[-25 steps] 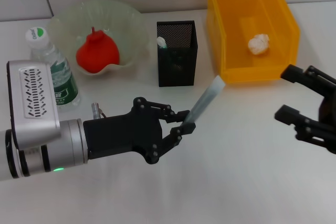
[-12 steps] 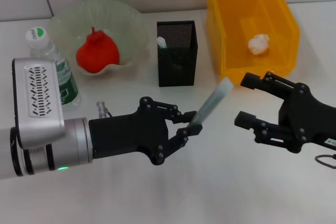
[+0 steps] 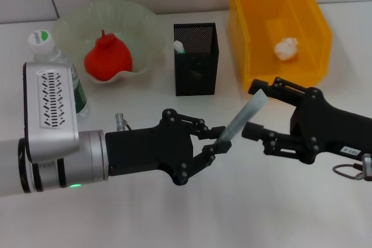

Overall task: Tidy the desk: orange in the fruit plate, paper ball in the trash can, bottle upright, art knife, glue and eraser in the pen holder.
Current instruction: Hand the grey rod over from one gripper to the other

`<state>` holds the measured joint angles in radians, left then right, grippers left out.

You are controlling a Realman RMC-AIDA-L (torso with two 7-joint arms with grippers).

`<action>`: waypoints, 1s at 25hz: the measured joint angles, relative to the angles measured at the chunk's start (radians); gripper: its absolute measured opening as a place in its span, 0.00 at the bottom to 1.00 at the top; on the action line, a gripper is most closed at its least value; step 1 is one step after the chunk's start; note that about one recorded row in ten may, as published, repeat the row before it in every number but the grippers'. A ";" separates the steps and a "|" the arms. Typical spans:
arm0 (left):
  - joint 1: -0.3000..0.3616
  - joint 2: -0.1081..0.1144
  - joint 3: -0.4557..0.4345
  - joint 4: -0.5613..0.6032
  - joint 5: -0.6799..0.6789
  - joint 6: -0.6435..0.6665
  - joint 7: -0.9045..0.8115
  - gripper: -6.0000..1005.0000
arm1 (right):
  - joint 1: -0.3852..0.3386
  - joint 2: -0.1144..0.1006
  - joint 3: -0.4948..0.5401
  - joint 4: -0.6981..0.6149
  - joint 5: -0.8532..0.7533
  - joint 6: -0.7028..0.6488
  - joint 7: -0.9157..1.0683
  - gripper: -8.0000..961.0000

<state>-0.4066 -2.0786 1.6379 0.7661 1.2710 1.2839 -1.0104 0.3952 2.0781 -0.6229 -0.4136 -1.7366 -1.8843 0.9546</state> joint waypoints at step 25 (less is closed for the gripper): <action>-0.003 0.003 0.000 -0.012 -0.010 0.007 -0.004 0.18 | 0.043 0.004 -0.029 0.027 0.000 0.022 0.000 0.46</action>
<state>-0.4096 -2.0754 1.6383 0.7543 1.2608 1.2910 -1.0140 0.4385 2.0816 -0.6519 -0.3862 -1.7365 -1.8622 0.9543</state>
